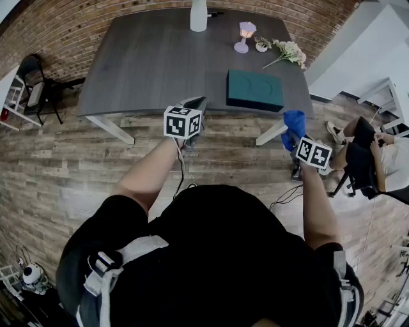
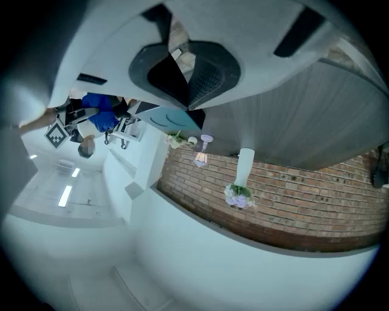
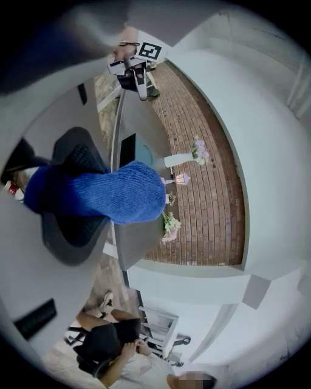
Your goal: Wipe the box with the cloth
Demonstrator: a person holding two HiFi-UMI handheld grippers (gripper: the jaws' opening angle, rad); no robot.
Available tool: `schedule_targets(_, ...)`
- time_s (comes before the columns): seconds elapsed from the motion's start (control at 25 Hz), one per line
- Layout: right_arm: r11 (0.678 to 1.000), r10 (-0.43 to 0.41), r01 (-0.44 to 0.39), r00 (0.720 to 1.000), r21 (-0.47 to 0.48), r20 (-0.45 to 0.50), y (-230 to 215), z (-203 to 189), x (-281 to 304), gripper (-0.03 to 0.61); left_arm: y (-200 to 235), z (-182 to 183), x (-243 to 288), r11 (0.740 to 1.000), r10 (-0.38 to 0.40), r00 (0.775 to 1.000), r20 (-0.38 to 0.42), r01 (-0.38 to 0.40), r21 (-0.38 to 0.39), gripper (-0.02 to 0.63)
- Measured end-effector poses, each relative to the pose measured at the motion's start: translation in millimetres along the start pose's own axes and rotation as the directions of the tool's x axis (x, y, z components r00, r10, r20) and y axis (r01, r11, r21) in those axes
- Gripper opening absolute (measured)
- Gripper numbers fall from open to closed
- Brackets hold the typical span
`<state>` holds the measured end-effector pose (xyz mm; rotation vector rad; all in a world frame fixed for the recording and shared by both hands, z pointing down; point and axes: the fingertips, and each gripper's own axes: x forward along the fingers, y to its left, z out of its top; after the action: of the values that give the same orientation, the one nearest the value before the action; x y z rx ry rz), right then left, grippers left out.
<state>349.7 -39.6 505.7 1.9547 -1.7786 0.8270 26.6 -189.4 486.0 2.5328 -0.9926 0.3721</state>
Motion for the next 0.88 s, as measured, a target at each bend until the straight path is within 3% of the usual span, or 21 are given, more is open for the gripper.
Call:
schedule_targets(0.56,1.0,0.027,-0.027,1.0,0.003,0.0,16,5,5,0.153,12,-3,-5,1.0,0.007,1.0,0.011,-0.007,-0.026,0.009)
schedule_targets(0.88,0.99,0.123,-0.125,0.992,-0.062,-0.031,83,19,37,0.155,53,-20,-40,0.997,0.06,0.998,-0.014,-0.06,-0.039,0.009)
